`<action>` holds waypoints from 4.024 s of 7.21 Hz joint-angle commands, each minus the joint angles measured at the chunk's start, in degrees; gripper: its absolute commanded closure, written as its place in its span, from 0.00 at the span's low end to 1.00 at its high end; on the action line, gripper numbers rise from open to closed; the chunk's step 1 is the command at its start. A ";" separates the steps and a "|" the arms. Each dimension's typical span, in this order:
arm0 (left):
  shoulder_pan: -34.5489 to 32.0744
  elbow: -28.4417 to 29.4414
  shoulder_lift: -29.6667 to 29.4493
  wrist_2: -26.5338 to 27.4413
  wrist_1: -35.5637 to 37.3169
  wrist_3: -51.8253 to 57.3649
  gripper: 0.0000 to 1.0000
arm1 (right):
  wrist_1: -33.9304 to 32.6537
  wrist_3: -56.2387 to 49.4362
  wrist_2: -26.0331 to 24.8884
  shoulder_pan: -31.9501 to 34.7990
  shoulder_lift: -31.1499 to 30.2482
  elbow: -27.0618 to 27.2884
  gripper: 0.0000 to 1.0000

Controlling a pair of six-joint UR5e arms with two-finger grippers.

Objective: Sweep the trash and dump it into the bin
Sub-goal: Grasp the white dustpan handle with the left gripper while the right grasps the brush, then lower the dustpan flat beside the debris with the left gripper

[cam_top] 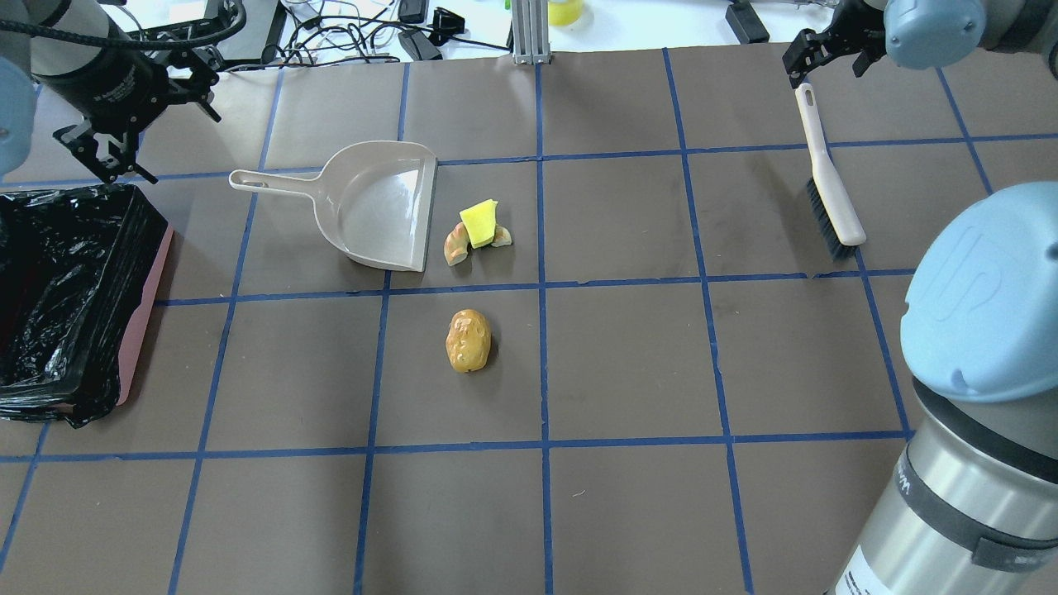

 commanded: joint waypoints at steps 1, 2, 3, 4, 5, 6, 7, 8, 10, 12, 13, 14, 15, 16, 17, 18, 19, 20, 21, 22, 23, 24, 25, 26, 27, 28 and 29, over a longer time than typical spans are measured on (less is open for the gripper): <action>2.40 -3.03 -2.29 0.07 4.06 -19.61 0.00 | -3.91 -2.72 1.12 -0.02 4.45 -0.18 0.00; 2.32 -3.22 -3.61 -0.02 4.53 -21.53 0.00 | -4.61 -3.35 1.74 -0.02 5.25 -0.18 0.00; 2.32 -3.13 -5.62 0.07 7.23 -23.03 0.00 | -4.61 -5.79 1.83 -0.02 5.34 0.17 0.03; 2.32 -2.61 -7.73 -0.11 10.31 -28.87 0.08 | -4.61 -8.51 1.74 -0.02 5.61 0.26 0.11; 2.23 -2.26 -10.79 -0.81 15.04 -30.32 0.21 | -4.53 -10.46 1.65 -0.10 5.61 0.43 0.15; 2.14 -2.25 -13.44 -0.90 19.52 -30.25 0.18 | -4.53 -11.43 1.39 -0.28 5.52 1.31 0.19; 2.05 -2.25 -15.38 -1.07 22.00 -30.25 0.14 | -4.53 -12.49 1.30 -0.98 5.52 1.66 0.21; 1.97 -2.17 -17.83 -1.08 26.38 -30.16 0.01 | -4.27 -12.41 1.04 -1.16 5.43 1.75 0.21; 1.01 -1.12 -21.27 -2.64 29.23 -31.29 0.00 | -4.00 -12.23 1.04 -1.16 5.26 1.75 0.33; -1.36 -0.94 -22.60 -5.65 28.19 -36.47 0.02 | -3.91 -12.32 1.39 -1.16 5.26 1.93 0.53; -1.46 0.02 -22.78 -3.04 23.66 -35.88 0.02 | -4.00 -12.32 1.48 -1.16 5.26 1.93 0.65; -1.46 1.94 -23.82 -0.92 21.78 -35.44 0.02 | -4.00 -12.23 1.56 -1.16 5.17 1.93 0.71; -1.46 3.10 -24.96 -0.90 21.50 -35.43 0.03 | -4.00 -12.32 1.57 -1.16 5.00 1.84 0.81; -1.46 3.02 -25.76 -0.81 21.41 -35.43 0.04 | -3.74 -12.06 1.39 -1.16 4.82 1.76 0.92; -1.38 3.11 -26.64 -0.73 21.41 -35.43 0.04 | -3.74 -11.54 1.48 -1.16 4.47 1.67 0.96; -1.37 3.19 -27.78 0.32 21.41 -35.52 0.05 | -3.56 -10.14 1.83 -1.16 3.94 1.67 0.98; -1.37 3.28 -28.05 0.33 21.41 -35.52 0.06 | -3.73 -10.12 3.66 -1.16 3.85 2.28 0.99; -1.37 3.28 -28.14 0.42 21.33 -35.52 0.12 | -3.82 -10.82 3.85 -1.16 3.94 2.54 0.99; -1.37 3.28 -28.23 0.24 21.50 -35.96 0.85 | -4.08 -11.09 3.76 -1.16 4.03 2.55 0.93; -1.37 3.54 -28.14 0.16 21.85 -35.27 1.00 | -4.44 -11.61 3.76 -1.16 4.20 2.63 0.78; -1.37 3.63 -27.97 -0.37 22.03 -33.52 1.00 | -4.44 -13.97 3.85 -1.25 4.38 2.72 0.71; -1.37 3.63 -27.88 -0.37 22.72 -30.54 1.00 | -4.44 -14.25 3.94 -1.33 4.47 2.72 0.67; -1.37 3.63 -27.35 0.24 24.12 -28.69 1.00 | -4.44 -14.25 3.94 -1.60 4.47 2.72 0.65; -1.37 3.63 -26.31 0.42 24.14 -27.71 1.00 | -4.53 -14.25 4.03 -1.69 4.55 2.72 0.57; -1.37 3.55 -25.77 1.46 24.22 -24.57 1.00 | -4.53 -14.25 4.03 -1.77 4.55 2.72 0.53; -1.55 3.02 -24.46 3.82 24.23 -23.84 1.00 | -4.44 -14.08 4.03 -1.77 4.29 2.03 0.47; -1.90 1.89 -23.14 3.93 23.35 -23.83 1.00 | -4.26 -13.99 4.29 -1.95 3.59 2.02 0.45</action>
